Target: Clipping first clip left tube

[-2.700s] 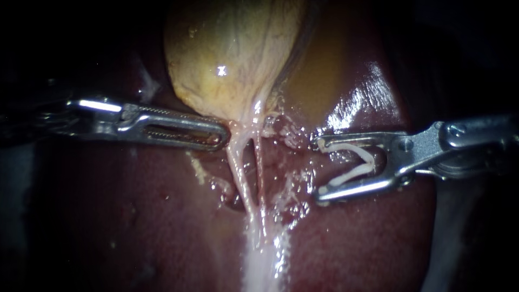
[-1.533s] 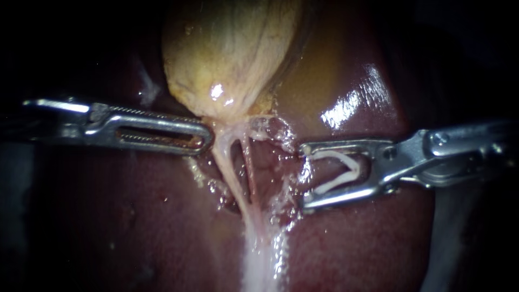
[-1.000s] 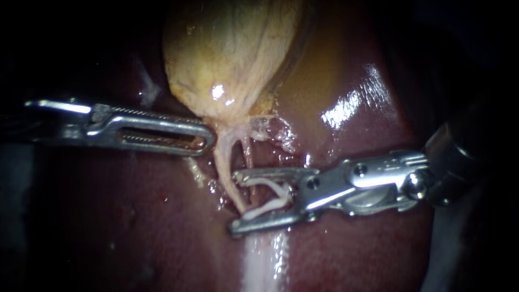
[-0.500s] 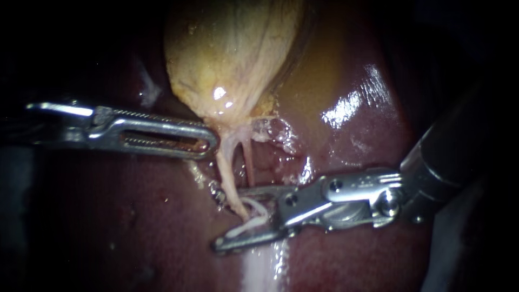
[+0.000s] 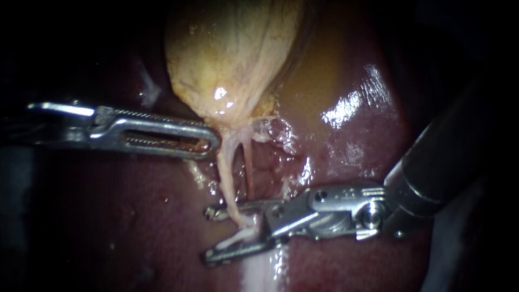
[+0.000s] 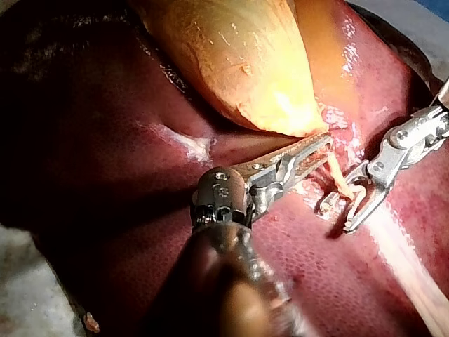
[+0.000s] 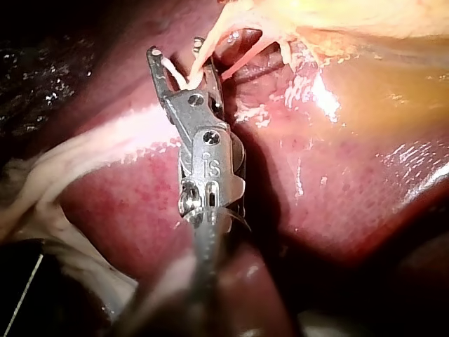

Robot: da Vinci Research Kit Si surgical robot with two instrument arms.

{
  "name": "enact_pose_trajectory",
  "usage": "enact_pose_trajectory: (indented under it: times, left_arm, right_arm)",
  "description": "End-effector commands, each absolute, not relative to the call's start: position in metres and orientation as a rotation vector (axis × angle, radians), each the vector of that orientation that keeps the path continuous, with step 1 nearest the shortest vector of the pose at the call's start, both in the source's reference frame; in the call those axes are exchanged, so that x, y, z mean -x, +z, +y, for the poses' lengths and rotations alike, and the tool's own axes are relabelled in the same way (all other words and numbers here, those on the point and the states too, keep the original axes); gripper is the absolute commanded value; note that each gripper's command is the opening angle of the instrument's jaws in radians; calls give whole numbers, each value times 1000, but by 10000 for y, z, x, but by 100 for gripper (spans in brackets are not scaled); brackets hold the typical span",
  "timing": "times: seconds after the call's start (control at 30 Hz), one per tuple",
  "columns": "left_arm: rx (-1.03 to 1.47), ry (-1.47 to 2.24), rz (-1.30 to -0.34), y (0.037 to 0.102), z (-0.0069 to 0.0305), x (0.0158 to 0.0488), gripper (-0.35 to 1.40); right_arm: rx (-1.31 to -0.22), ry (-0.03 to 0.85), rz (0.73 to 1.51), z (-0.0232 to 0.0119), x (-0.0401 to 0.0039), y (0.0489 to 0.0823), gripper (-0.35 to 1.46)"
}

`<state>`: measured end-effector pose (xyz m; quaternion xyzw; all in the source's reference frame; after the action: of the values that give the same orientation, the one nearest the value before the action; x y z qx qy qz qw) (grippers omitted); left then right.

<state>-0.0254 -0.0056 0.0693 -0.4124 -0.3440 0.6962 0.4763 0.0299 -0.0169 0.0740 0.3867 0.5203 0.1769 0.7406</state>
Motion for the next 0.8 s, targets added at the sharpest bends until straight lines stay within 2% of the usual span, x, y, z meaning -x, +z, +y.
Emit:
enact_pose_trajectory:
  times: [0.03,0.07,0.27,0.8]
  left_arm:
    - [1008,1701,-841,693,-56,254,-35]
    - [1008,1701,-841,693,-56,254,-35]
    - [1008,1701,-841,694,-55,254,-35]
    - [1008,1702,-841,695,-55,254,-35]
  right_arm:
    - [-858,396,1136,-168,-299,740,-27]
    - [-863,399,1135,-167,-298,742,-35]
    - [-872,445,1114,-162,-293,748,-35]
    - [-883,451,1096,-165,-291,751,-35]
